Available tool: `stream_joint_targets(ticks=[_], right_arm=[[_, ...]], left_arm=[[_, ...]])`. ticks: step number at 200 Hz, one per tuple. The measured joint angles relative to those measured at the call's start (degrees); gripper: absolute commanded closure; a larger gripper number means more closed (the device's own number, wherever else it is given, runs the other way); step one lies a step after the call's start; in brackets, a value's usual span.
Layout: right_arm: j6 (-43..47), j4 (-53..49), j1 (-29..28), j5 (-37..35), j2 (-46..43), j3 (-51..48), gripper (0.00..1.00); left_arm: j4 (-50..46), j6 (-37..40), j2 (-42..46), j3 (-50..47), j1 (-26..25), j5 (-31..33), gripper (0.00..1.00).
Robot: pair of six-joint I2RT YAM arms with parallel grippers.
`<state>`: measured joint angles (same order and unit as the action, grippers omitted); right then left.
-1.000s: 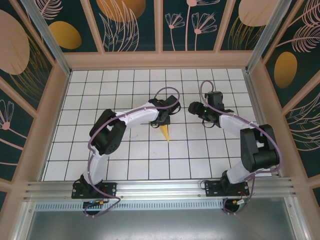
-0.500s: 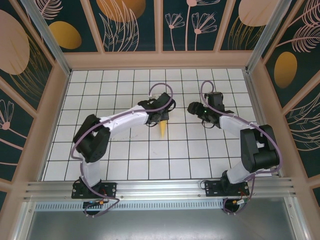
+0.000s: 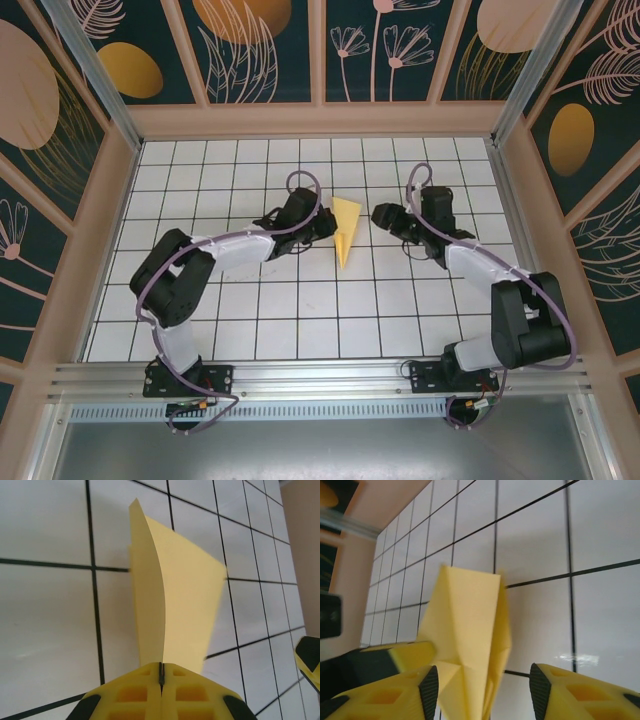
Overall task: Fold a paper plane with a square sheet of paper (pick it up from the middle)
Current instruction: Move the paper plane to the top-center of the table.
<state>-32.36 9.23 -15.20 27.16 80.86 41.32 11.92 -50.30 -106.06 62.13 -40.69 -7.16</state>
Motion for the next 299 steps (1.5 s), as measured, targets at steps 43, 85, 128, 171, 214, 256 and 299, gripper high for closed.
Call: stream_joint_targets(ticks=[43, 85, 128, 171, 214, 256, 299], right_arm=[[0.04, -0.04, -6.08, 1.4, 6.01, 1.77, 0.59], [-0.2, -0.57, -8.79, 0.72, 10.71, 3.98, 0.61], [-1.09, -0.59, -8.92, -1.18, 10.54, 3.98, 0.57], [-1.05, -1.25, -10.21, -1.62, 10.67, 4.52, 0.57], [-1.05, -2.38, -11.82, -1.64, 12.9, 6.99, 0.57], [-1.07, -4.74, -11.91, -3.43, 15.28, 7.43, 0.56], [-0.96, -6.95, -11.96, -4.7, 15.63, 7.43, 0.46]], left_arm=[[9.11, -2.19, -2.45, -4.7, 0.98, -6.36, 1.0], [13.16, -3.45, -3.63, -7.5, 1.81, -7.61, 1.0], [13.14, -4.07, -4.24, -9.46, 2.16, -6.93, 1.0], [13.16, -4.24, -4.37, -9.53, 2.19, -6.91, 1.0], [13.11, -4.26, -4.9, -9.53, 2.19, -6.29, 1.0], [12.11, -4.26, -5.49, -9.53, 2.19, -5.84, 1.0], [11.78, -4.24, -5.77, -9.53, 2.19, -5.66, 1.0]])
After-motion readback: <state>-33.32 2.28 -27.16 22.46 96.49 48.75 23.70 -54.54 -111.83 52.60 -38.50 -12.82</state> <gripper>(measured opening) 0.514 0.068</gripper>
